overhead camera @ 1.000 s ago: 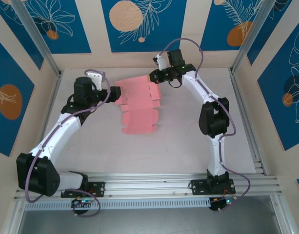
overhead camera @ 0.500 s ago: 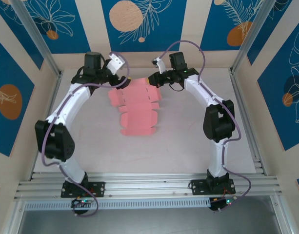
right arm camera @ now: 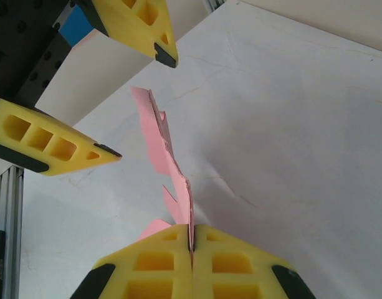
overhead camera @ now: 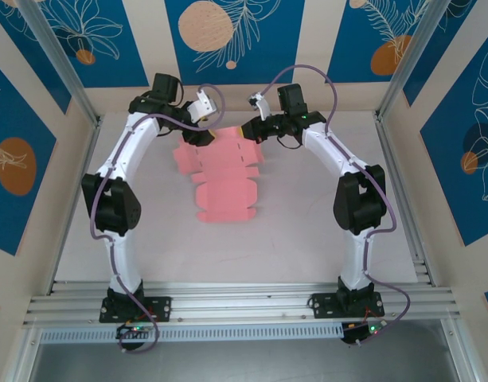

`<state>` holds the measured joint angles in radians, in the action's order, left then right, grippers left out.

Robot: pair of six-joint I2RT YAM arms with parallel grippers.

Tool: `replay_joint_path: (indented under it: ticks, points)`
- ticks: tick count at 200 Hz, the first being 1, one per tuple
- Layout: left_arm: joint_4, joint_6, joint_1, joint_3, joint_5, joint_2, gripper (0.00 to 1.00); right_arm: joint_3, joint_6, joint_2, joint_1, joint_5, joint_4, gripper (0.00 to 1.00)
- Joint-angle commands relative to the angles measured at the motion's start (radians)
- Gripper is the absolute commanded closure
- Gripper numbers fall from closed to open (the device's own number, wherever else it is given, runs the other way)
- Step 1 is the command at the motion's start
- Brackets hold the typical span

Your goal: Fold the paper box

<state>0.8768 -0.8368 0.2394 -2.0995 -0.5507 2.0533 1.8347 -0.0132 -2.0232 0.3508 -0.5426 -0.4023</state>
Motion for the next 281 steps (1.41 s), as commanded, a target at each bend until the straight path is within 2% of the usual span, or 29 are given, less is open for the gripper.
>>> replay_joint_path:
  ticks: [1, 49, 70, 83, 113, 139, 186, 202, 228, 255, 281]
  points:
    - [0.145, -0.078, -0.009, -0.044, -0.036, 0.026, 0.29, -0.012, -0.027, 0.051, 0.004, -0.028, 0.008, 1.0]
    - [0.159, -0.092, -0.008, -0.041, 0.011, 0.047, 0.4, -0.006, -0.032, 0.052, 0.005, -0.031, 0.002, 1.0]
    - [0.132, -0.084, -0.006, -0.042, 0.03, 0.05, 0.52, -0.006, -0.031, 0.051, 0.006, -0.028, -0.001, 1.0]
    - [0.118, -0.079, -0.002, -0.043, 0.049, 0.05, 0.66, -0.008, -0.031, 0.051, 0.006, -0.025, -0.003, 1.0]
    - [0.117, -0.079, 0.007, -0.042, 0.062, 0.051, 0.88, -0.015, -0.03, 0.055, 0.006, -0.014, -0.003, 1.0]
    - [0.125, -0.084, 0.016, -0.04, 0.056, 0.054, 1.0, -0.021, -0.033, 0.06, 0.005, 0.007, -0.003, 1.0]
    - [0.124, -0.092, 0.037, -0.04, 0.053, 0.039, 1.0, -0.039, -0.029, 0.063, -0.007, 0.027, -0.001, 1.0]
    - [0.111, -0.087, 0.053, -0.03, 0.073, 0.028, 1.0, -0.05, -0.009, 0.065, -0.013, 0.051, -0.001, 0.76]
    - [0.024, -0.103, 0.099, 0.067, 0.154, -0.02, 1.0, -0.096, 0.05, 0.1, -0.03, 0.101, 0.026, 0.56]
    - [-0.068, -0.115, 0.149, 0.175, 0.251, -0.057, 1.0, -0.174, 0.152, 0.178, -0.069, 0.15, 0.059, 0.48]
    - [-0.175, -0.11, 0.19, 0.281, 0.34, -0.092, 1.0, -0.22, 0.289, 0.243, -0.116, 0.236, 0.006, 0.48]
